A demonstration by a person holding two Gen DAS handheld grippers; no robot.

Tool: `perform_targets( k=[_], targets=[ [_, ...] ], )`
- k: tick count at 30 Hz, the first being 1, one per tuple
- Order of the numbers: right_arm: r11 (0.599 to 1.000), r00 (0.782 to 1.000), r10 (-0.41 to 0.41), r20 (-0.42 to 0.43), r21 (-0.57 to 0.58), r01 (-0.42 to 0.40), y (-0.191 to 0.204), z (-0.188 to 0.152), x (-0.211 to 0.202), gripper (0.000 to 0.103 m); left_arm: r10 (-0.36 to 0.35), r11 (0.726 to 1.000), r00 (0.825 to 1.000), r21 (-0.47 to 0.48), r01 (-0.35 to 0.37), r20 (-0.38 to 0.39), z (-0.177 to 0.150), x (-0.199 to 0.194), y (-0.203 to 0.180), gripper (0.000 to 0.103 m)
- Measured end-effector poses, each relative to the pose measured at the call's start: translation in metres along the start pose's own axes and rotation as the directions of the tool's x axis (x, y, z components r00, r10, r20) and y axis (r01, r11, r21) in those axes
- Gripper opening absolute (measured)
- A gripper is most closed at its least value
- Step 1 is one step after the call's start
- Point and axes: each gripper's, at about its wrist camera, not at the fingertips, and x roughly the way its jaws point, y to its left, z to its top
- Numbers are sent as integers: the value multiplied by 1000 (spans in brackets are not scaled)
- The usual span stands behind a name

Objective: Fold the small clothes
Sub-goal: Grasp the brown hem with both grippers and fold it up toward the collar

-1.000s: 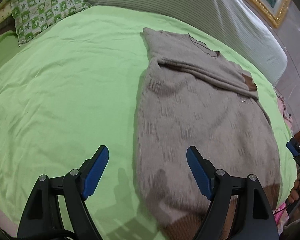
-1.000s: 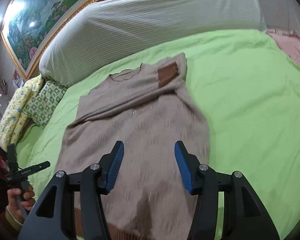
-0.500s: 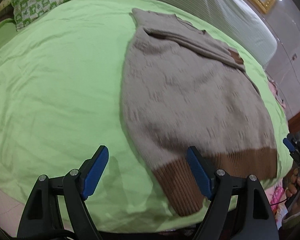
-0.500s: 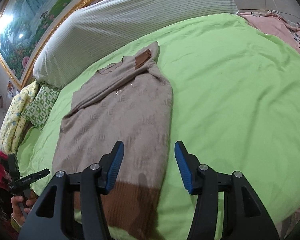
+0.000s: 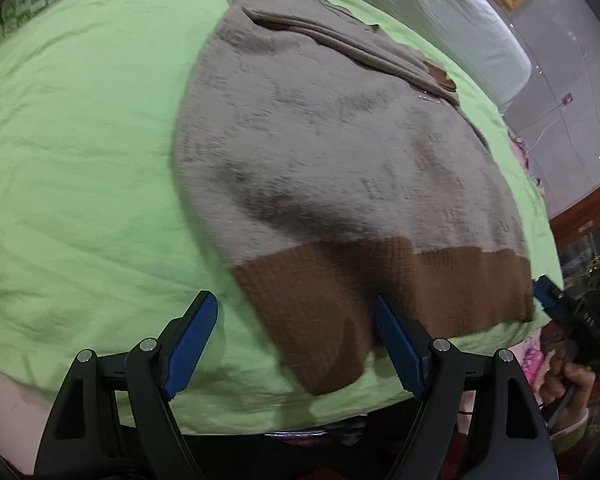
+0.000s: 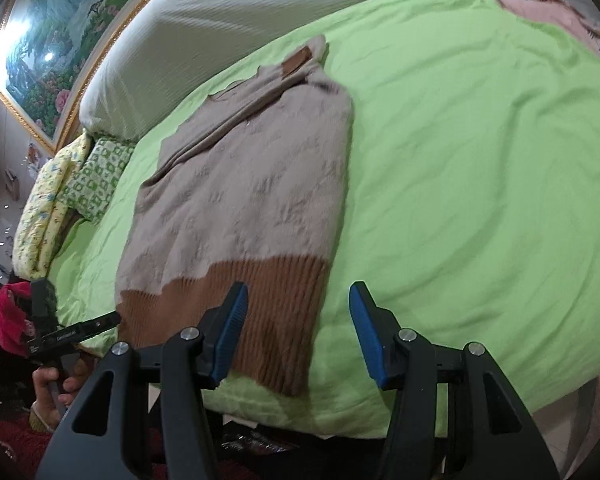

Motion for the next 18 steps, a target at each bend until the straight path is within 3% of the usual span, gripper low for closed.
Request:
perform_targets(
  k=[4, 6, 8, 10, 11, 15, 18],
  targets=[
    [1000, 999, 27, -17, -5, -27, 5, -3, 8, 54, 7, 1000, 1000, 13, -7, -15, 2, 11, -11, 79],
    [999, 998, 51, -25, 9, -51, 6, -5, 13, 54, 22, 999, 1000, 40, -21, -13, 1, 14, -17, 70],
    [998, 998, 61, -31, 18, -60, 7, -6, 18, 52, 35, 997, 999, 69, -34, -7, 0, 15, -21, 36],
    [998, 997, 62, -35, 7, -62, 8, -7, 20, 32, -25, 998, 1000, 65, 26, -19, -1, 13, -17, 13],
    [998, 997, 65, -47, 5, -65, 8, -7, 21, 13, -55, 997, 998, 54, 56, -15, -1, 9, -14, 13],
    [992, 991, 129, 20, -4, -129, 2, -5, 1, 11, -119, 990, 990, 84, 113, 70, -3, -19, -8, 11],
    [977, 971, 210, 114, 16, -213, -9, 1, -24, 10, -170, 984, 974, 85, 159, 149, 1, -41, -3, 10]
  ],
)
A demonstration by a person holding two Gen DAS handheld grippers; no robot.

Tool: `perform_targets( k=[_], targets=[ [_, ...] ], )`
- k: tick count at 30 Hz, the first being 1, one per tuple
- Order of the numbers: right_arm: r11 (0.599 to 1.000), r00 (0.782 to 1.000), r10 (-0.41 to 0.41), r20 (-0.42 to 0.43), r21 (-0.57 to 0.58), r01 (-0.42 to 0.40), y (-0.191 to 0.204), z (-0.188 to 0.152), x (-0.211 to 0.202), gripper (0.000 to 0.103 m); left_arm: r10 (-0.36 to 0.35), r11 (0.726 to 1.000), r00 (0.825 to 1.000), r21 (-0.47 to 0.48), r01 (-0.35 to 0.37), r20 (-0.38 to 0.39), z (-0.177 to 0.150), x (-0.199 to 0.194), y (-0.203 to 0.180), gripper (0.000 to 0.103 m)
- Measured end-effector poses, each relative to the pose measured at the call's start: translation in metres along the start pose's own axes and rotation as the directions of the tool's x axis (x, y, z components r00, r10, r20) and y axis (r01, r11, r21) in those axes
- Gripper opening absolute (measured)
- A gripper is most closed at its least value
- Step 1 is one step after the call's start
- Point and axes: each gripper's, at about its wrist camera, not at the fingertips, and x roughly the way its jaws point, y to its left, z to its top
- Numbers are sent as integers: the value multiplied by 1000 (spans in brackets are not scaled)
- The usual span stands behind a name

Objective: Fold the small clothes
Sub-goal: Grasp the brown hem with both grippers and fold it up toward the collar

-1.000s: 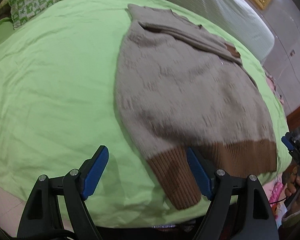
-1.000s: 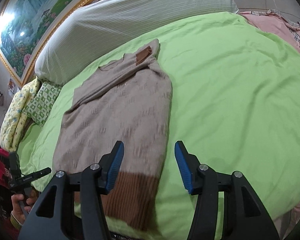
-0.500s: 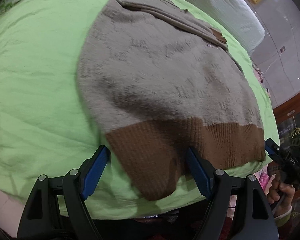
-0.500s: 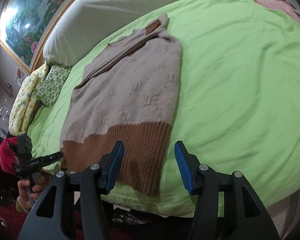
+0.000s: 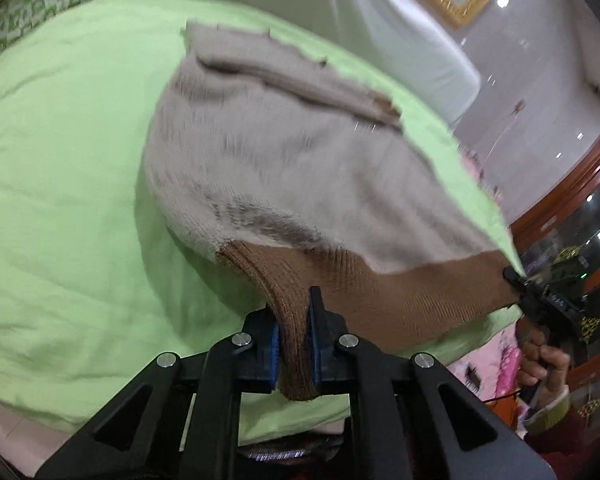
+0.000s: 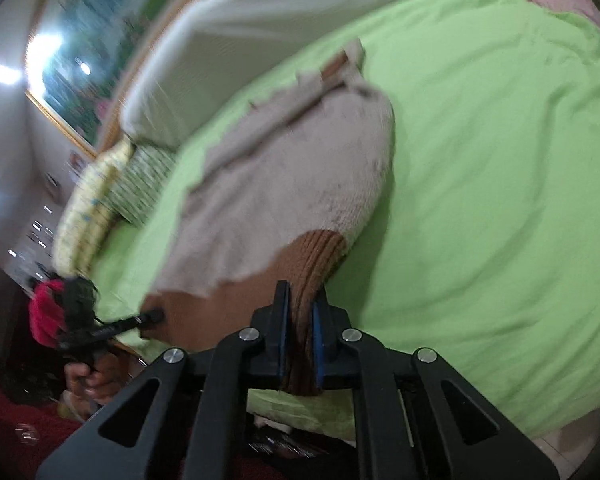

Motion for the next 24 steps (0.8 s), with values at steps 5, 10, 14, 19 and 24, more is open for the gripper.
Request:
perform_targets(
  k=[5, 10, 14, 19, 24],
  targets=[
    [995, 994, 84, 75, 48, -88, -4, 20, -6, 9, -28, 1000, 997, -11, 29, 72, 22, -11, -2, 10],
    [988, 981, 147, 124, 21, -150, 12, 50, 6, 9, -36, 999, 992, 20, 34, 125, 51, -10, -11, 10],
    [986, 975, 167, 144, -35, -163, 29, 85, 24, 9, -20, 999, 987, 42, 13, 162, 84, -6, -11, 10],
    [991, 976, 130, 175, -44, -124, 34, 133, 53, 9, 11, 999, 975, 28, -17, 221, 143, 7, -4, 10],
    [996, 974, 88, 210, -33, -83, 33, 189, 93, 8, 55, 998, 966, 14, -60, 254, 217, 40, 6, 10]
  ],
)
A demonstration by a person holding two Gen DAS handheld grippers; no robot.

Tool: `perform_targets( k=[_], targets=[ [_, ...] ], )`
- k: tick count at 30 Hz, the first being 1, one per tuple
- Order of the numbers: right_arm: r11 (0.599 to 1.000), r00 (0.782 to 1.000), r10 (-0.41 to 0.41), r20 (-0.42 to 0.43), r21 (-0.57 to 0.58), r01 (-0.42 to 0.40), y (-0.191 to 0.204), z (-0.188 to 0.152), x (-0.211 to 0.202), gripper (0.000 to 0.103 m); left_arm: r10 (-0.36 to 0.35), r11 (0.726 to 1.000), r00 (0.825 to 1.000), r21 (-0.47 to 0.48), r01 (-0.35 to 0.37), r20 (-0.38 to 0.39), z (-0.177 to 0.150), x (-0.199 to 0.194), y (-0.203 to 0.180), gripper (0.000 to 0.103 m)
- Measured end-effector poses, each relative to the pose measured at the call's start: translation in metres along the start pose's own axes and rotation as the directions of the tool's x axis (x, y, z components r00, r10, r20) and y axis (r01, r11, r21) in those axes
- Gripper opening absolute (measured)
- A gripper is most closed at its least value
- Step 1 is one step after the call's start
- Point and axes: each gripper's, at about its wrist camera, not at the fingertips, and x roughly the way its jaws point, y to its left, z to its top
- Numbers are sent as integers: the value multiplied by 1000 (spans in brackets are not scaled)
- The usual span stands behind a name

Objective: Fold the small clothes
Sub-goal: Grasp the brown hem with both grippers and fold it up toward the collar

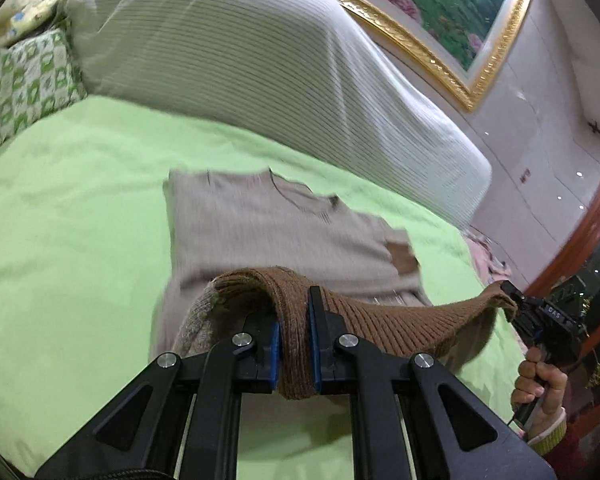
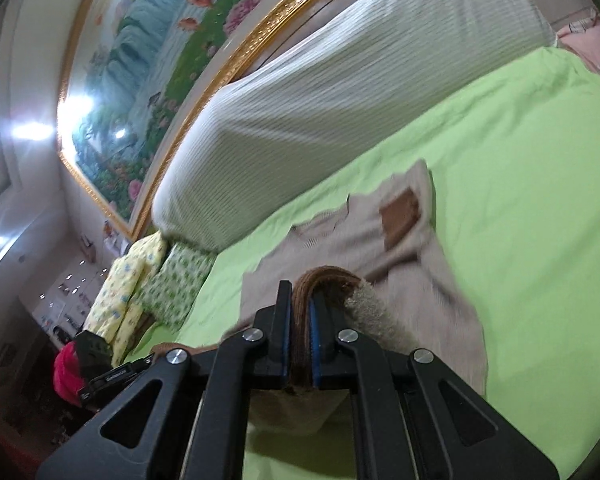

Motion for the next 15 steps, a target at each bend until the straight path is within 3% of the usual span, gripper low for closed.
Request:
perform_targets(
  k=[9, 15],
  targets=[
    [996, 996, -88, -27, -32, 87, -23, 84, 119, 8, 89, 996, 995, 6, -89, -37, 95, 116, 22, 10],
    [975, 969, -222, -108, -21, 221, -60, 112, 196, 11, 183, 980, 975, -51, -191, -125, 129, 198, 55, 21]
  ],
)
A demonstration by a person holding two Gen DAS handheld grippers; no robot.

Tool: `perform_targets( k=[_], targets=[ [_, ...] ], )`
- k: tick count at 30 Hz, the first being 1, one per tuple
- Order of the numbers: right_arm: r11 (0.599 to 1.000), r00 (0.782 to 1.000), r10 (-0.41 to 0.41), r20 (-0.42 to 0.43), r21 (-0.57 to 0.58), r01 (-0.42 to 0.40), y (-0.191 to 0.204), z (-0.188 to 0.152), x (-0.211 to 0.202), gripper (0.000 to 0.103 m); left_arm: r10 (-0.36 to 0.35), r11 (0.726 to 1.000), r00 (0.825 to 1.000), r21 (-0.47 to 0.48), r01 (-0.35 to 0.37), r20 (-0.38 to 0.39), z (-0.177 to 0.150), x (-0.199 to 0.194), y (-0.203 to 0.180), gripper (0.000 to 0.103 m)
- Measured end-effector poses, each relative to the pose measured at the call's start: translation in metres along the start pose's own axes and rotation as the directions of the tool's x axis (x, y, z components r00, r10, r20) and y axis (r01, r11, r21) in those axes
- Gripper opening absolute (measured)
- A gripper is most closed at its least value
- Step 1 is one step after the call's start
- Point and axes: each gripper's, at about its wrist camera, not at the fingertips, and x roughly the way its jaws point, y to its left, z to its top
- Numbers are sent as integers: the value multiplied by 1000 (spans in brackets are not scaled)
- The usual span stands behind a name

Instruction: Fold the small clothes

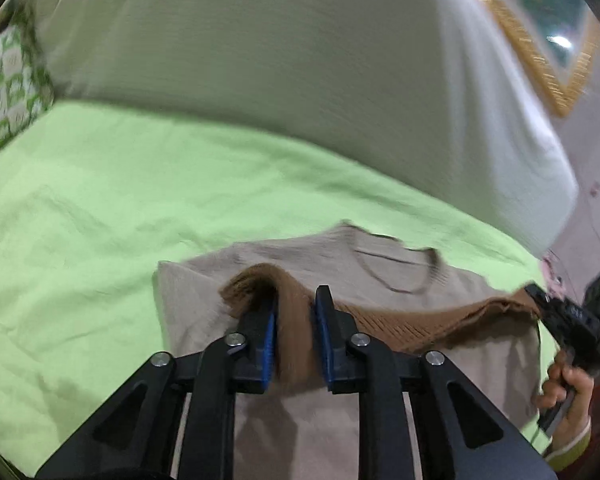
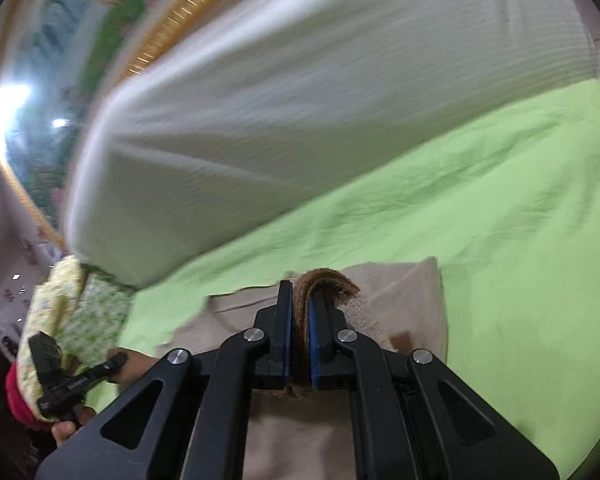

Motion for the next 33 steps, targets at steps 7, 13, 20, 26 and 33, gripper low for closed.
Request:
perform_targets(
  k=[7, 13, 20, 26, 33],
  targets=[
    [995, 998, -46, 51, 88, 41, -22, 4, -6, 62, 30, 999, 998, -46, -28, 55, -3, -18, 26, 56],
    [999, 998, -44, 36, -7, 44, -14, -9, -33, 62, 95, 992, 995, 78, -98, 43, -36, -36, 20, 68],
    [939, 987, -153, -55, -320, 127, 29, -14, -4, 63, 179, 943, 984, 284, -174, 8, -26, -10, -1, 74],
    [841, 946, -301, -119, -501, 204, 40, -22, 55, 63, 274, 903, 961, 354, -244, -35, -12, 42, -8, 62],
    [894, 973, -226, -39, -405, 192, 26, -20, 38, 10, 241, 911, 970, 342, -229, 8, -13, 38, -18, 7]
  ],
)
